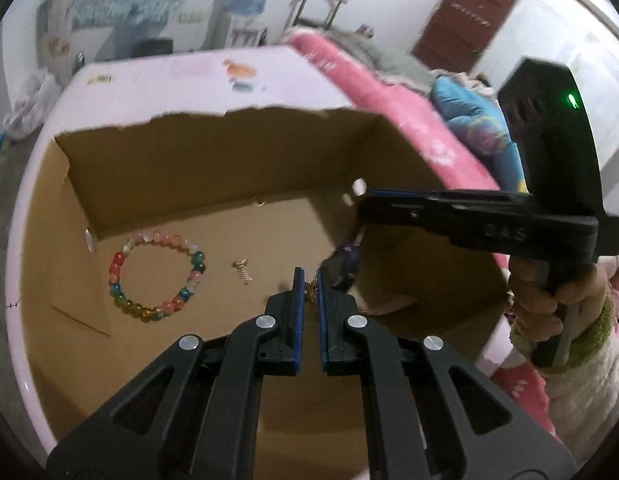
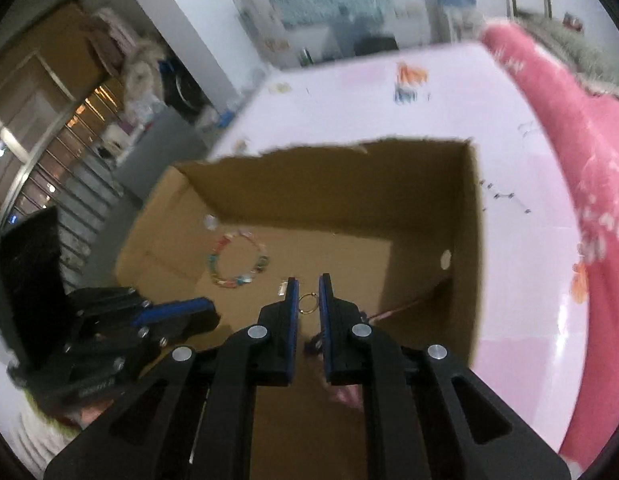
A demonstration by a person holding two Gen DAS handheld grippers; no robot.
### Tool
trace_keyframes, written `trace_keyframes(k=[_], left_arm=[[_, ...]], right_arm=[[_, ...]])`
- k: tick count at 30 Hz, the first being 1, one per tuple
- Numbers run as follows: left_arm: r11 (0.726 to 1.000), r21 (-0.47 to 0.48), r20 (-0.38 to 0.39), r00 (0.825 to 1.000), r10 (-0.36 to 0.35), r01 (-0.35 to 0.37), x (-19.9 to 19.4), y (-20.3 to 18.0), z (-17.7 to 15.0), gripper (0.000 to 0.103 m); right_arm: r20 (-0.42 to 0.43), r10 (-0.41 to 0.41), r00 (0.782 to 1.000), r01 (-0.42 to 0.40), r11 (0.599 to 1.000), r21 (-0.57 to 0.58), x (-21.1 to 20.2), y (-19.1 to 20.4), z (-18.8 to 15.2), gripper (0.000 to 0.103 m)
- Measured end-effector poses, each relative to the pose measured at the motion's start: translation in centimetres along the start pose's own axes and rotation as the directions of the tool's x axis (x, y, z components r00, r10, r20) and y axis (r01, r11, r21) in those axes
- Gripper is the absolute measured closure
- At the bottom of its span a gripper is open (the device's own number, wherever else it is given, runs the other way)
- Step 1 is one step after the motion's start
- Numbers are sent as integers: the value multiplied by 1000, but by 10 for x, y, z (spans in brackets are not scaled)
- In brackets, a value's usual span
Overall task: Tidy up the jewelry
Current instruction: 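Open both grippers inside the box to drop the gold pieces, then withdraw both tools from the box and hold them over the table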
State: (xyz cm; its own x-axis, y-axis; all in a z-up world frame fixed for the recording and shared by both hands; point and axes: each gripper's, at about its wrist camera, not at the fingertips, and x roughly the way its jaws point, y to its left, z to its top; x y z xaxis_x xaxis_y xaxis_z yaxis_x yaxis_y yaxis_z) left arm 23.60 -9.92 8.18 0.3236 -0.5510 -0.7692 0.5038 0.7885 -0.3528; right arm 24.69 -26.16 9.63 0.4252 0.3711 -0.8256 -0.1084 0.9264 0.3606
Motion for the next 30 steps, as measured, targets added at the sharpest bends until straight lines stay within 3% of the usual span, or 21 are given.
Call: trace_keyframes(k=[3, 5, 9, 12, 21, 23, 25, 30], left_arm=[[1000, -11, -26, 1000, 3, -4, 9, 1, -1, 97], [1000, 0, -30, 999, 12, -12, 11, 0, -2, 96], [1000, -11, -24, 1000, 20, -20, 7, 0, -2, 79], [999, -14, -24, 999, 30, -30, 5, -1, -3, 73], [997, 21, 61, 995, 74, -76, -23, -18, -7, 49], [996, 39, 101, 992, 76, -80, -38, -26, -13, 43], [995, 57, 140, 987, 76, -85, -56, -33, -21, 26], [992, 95, 222, 973, 62, -85, -105, -50, -55, 14]], right_arm=[[-45, 27, 999, -26, 1000, 16, 13, 4, 5, 92], [-37, -12, 999, 12, 1000, 0, 12, 8, 2, 92], [-19, -27, 999, 27, 1000, 2, 9, 6, -2, 91], [6, -16, 1000, 16, 1000, 20, 7, 4, 2, 90], [180, -87, 980, 92, 996, -21, -44, 16, -10, 65], [232, -79, 969, 88, 996, -29, -67, 21, -19, 54], [291, -57, 955, 74, 996, -49, -95, 28, -34, 43], [395, -32, 918, 75, 993, -95, -157, 41, -83, 21]])
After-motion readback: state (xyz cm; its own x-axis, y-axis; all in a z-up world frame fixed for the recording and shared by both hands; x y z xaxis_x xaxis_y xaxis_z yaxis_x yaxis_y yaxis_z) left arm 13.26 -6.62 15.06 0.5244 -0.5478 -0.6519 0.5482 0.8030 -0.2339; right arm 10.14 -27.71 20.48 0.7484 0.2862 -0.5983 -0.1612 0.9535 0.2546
